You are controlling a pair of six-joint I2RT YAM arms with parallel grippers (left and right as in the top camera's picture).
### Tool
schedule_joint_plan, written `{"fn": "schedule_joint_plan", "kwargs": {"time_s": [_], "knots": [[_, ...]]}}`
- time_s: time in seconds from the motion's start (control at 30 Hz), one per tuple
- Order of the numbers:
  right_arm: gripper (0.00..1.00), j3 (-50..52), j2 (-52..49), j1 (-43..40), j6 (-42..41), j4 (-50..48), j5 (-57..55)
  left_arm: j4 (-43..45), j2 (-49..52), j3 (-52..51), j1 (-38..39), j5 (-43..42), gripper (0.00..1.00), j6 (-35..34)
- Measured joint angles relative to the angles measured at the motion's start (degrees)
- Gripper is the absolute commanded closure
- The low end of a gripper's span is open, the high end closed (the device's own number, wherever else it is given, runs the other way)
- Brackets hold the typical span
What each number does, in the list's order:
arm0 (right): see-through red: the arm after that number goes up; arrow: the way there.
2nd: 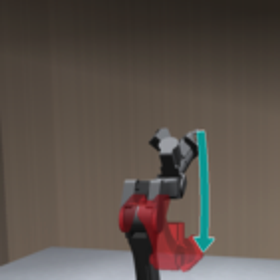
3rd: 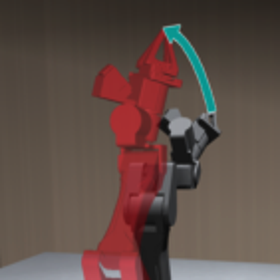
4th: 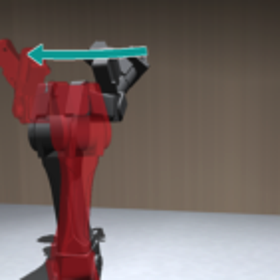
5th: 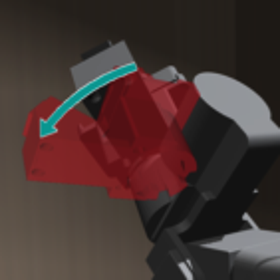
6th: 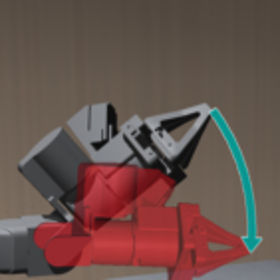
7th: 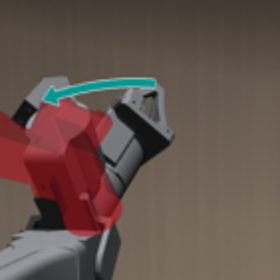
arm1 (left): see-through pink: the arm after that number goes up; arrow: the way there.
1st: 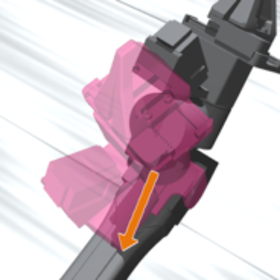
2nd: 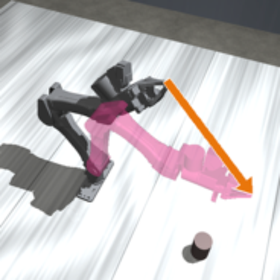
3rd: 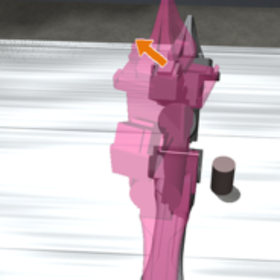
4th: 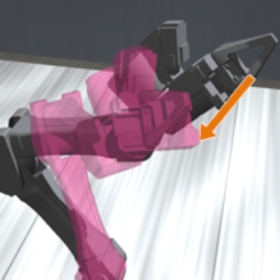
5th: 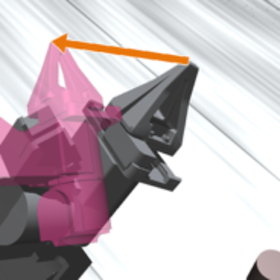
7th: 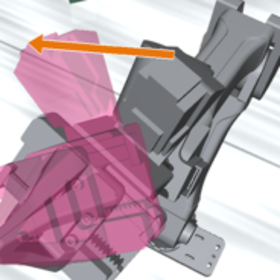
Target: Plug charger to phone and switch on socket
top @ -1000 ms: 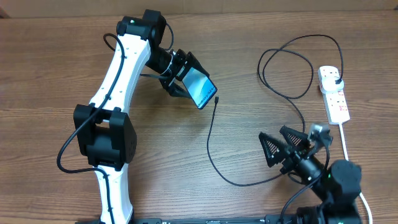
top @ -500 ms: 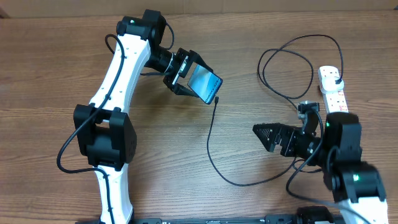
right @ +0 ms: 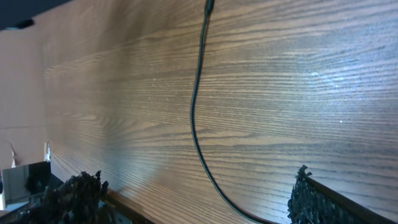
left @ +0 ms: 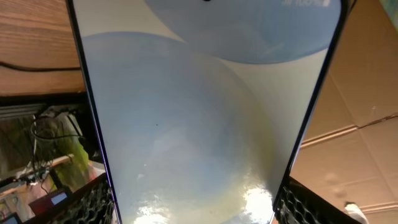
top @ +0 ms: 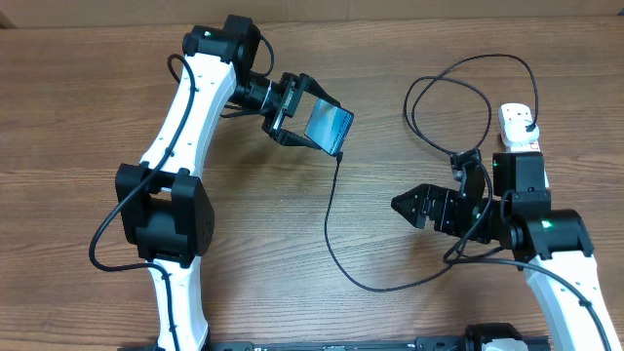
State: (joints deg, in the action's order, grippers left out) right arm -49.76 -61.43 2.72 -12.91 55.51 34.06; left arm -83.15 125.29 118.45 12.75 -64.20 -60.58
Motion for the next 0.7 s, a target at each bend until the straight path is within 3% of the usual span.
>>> {"fn": "schedule_joint_plan", "kwargs": {"time_s": [0.7], "knots": [[0.00,0.0,-0.3,0.0,-3.7,-1.4,-0.6,0.6,0.0,0.0,0.0,1.2,0.27,-10.9]]}}
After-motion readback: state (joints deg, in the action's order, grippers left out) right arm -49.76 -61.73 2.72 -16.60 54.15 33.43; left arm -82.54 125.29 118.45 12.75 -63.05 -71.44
